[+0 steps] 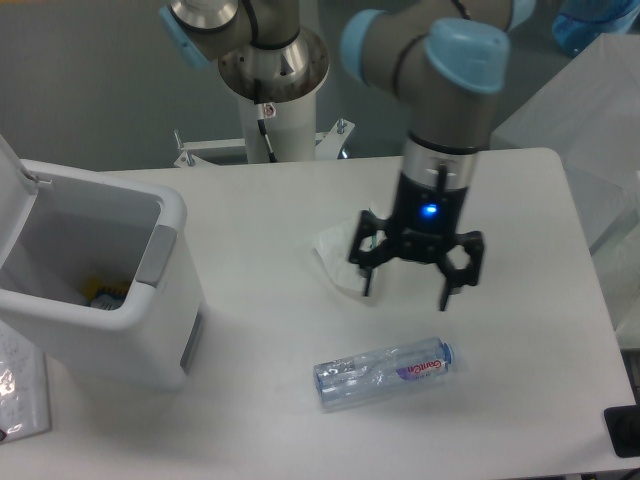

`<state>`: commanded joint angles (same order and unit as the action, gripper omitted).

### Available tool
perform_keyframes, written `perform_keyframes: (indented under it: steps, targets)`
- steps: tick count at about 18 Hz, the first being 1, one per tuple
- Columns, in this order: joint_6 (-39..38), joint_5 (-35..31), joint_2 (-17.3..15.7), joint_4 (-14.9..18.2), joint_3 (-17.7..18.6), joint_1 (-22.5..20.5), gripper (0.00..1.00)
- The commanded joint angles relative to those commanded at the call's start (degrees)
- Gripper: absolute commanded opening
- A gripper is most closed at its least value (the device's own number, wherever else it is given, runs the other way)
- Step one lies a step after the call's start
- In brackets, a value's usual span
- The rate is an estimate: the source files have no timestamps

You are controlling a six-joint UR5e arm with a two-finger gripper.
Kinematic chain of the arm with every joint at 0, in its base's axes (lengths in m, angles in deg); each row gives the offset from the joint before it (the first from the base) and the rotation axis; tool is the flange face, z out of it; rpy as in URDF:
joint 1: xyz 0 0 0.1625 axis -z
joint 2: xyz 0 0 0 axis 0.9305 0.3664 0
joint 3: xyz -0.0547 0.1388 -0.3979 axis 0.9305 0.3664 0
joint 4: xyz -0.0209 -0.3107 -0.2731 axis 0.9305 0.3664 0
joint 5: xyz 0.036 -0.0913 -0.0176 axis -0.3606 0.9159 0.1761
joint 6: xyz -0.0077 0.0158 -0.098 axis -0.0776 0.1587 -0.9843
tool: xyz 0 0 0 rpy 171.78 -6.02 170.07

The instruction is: Open the trash can

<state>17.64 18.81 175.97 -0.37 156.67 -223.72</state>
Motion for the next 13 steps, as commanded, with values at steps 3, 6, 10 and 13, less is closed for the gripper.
perform_keyframes:
  steps: [3,6,10,13]
  targets:
    - [1.94,-3.35,1.76,0.0,0.09,-0.18,1.0]
    - [1.86,-4.67,2.29,0.17,0.0,0.08,1.0]
    - [6.23,-8.7,3.16,1.23,-0.09,-0.18,1.0]
    - [16.05,-10.74,3.69,1.41,-0.35,-0.27,1.0]
